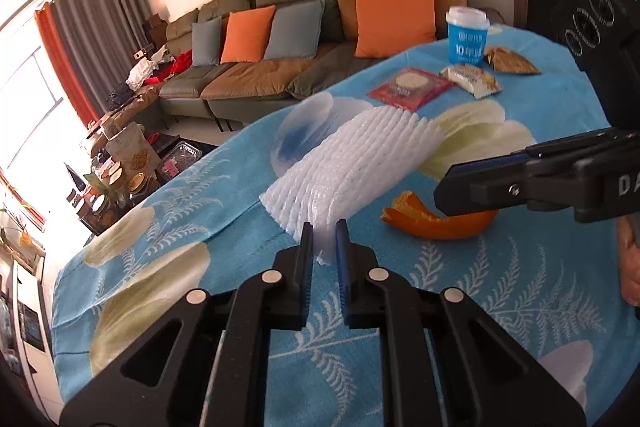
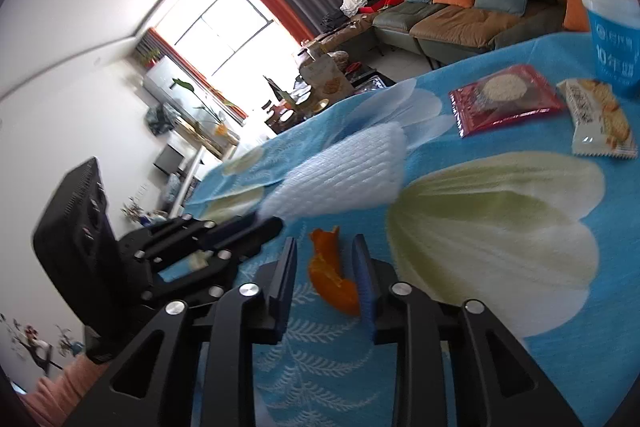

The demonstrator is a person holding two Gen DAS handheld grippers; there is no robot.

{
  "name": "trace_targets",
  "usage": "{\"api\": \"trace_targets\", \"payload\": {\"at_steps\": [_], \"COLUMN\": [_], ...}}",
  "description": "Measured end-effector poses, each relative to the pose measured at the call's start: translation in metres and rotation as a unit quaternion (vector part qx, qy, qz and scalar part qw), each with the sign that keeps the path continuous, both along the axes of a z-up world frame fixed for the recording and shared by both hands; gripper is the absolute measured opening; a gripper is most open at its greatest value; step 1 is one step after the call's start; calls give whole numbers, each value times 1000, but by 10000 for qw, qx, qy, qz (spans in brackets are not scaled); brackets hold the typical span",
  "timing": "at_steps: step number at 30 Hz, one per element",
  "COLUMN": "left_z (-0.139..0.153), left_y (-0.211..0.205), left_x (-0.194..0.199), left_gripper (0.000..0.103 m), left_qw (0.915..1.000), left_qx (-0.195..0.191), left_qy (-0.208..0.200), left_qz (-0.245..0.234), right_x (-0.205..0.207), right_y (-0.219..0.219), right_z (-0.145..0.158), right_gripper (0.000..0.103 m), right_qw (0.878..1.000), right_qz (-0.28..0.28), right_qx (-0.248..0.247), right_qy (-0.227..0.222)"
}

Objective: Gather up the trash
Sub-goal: 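Grasp the white foam net with the left gripper while the right grasps an orange peel, then carry the foam net and orange peel over to the teal bin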

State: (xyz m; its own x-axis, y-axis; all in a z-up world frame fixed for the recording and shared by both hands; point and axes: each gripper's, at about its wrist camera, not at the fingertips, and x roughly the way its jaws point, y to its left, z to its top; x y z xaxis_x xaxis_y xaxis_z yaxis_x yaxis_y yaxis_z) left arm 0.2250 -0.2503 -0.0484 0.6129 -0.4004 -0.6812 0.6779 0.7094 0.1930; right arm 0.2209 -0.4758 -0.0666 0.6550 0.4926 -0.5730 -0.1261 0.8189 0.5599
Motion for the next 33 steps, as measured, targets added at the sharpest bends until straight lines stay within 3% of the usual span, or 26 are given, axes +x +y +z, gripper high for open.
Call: {"api": "trace_targets", "payload": {"at_steps": [2,9,15,17,20,23,33], "left_z": [2,19,31,33,35,37,43], "left_y": [6,31,58,68,84,103,165], "left_x": [-2,-16,-35,-40,-48,-59,-98], "left_gripper": [11,10,10,10,10,10,10], "left_qw": [9999,9984,9958,9949,9923,9900,9802], "left_qx": [-151,-529,-813,-870,-1025,-1109,-1447], "left_qy": [69,140,246,285,410,467,549], "left_qz": [8,163,353,429,560,737,1232], "right_x": [0,3,6,5,3,-2,-31], "right_y": [2,18,29,32,33,36,53], "right_z": [1,1,0,0,1,4,14], "right_gripper": [37,38,35,22,14,13,13], "right_qw": [9998,9929,9860,9851,9836,9830,9900], "right_qz": [18,301,457,493,489,485,628], "right_qx": [-174,-1148,-1601,-1642,-1732,-1771,-1213], "right_qy": [5,92,106,113,74,-19,-348]}}
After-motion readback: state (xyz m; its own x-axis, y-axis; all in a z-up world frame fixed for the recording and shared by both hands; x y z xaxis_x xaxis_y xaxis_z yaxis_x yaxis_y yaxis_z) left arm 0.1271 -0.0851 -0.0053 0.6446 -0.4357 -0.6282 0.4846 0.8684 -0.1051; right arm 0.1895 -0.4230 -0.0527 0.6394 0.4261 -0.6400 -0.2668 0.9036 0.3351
